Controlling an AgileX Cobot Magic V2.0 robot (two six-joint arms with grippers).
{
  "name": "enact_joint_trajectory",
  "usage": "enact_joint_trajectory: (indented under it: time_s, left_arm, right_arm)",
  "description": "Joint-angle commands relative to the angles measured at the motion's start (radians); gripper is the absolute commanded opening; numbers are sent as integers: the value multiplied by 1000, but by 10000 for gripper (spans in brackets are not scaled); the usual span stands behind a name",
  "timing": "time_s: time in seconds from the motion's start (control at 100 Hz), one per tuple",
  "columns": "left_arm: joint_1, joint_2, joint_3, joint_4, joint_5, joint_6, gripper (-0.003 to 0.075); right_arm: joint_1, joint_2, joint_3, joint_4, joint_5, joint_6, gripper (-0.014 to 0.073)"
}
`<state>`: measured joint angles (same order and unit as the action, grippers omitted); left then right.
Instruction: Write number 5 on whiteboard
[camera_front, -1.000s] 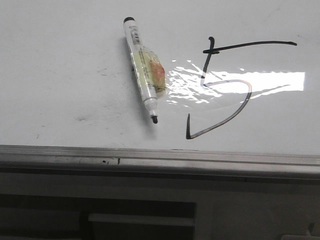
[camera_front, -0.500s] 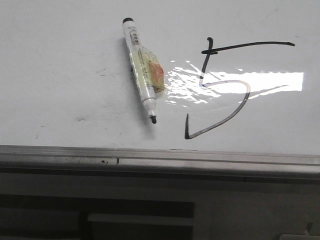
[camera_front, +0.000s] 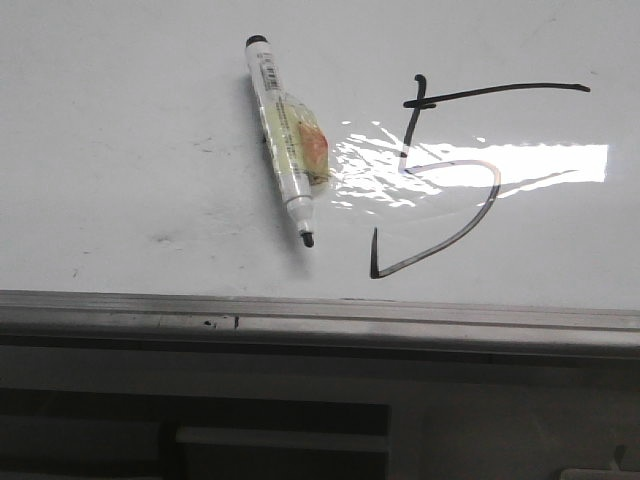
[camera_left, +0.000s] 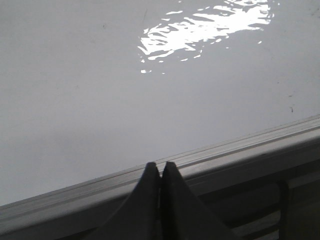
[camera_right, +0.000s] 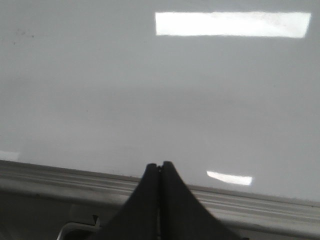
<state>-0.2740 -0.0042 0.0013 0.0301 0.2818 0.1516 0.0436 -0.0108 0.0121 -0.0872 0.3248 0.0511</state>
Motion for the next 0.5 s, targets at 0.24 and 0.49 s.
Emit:
enact_joint_trajectory:
  time_s: [0.24, 0.49]
  left_arm:
    - [2, -25, 23, -9, -67, 1, -20]
    - [2, -25, 23, -9, -67, 1, -20]
  right_arm:
    - [-6, -17, 22, -6, -16, -14, -63]
    - [-6, -17, 22, -6, -16, -14, -63]
